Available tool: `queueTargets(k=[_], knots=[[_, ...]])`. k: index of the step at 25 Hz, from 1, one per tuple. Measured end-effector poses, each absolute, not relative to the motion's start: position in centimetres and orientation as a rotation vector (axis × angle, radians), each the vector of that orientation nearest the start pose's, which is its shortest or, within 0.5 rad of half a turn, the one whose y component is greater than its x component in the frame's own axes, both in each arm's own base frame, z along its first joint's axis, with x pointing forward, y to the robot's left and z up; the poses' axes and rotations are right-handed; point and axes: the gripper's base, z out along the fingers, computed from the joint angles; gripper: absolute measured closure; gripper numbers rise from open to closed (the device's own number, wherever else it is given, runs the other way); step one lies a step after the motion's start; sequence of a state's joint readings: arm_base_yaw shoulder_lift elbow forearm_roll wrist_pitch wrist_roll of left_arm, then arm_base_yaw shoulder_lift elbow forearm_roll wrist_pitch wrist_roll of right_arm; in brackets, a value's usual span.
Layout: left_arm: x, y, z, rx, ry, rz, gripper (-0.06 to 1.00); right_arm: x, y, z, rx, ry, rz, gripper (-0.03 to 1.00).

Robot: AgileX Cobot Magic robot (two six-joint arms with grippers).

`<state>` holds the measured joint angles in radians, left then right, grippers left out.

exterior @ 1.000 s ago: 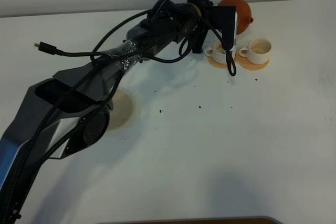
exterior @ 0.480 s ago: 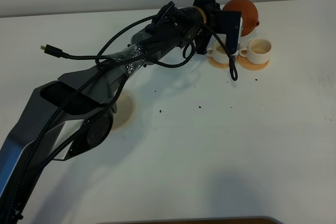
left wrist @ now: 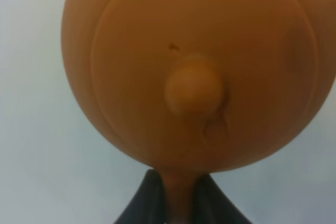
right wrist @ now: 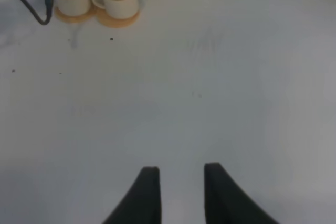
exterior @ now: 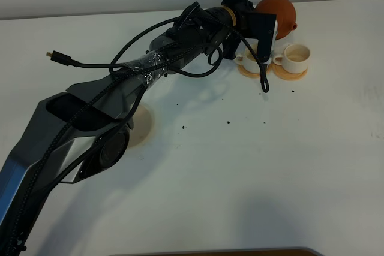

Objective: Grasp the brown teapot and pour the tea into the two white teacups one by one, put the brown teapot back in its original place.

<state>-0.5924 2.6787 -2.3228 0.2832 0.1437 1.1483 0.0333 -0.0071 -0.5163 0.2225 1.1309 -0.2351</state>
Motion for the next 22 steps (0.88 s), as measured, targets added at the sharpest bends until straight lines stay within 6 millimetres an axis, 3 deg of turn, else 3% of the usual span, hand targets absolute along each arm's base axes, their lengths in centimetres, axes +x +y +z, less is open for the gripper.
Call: queueTargets(k=[22], knots=[[49.78, -33.85, 13.52, 1.744, 0.99, 0.636, 0.8, -1.27, 1.78, 27.77, -0.3, 2.052, 0.144, 0.73]])
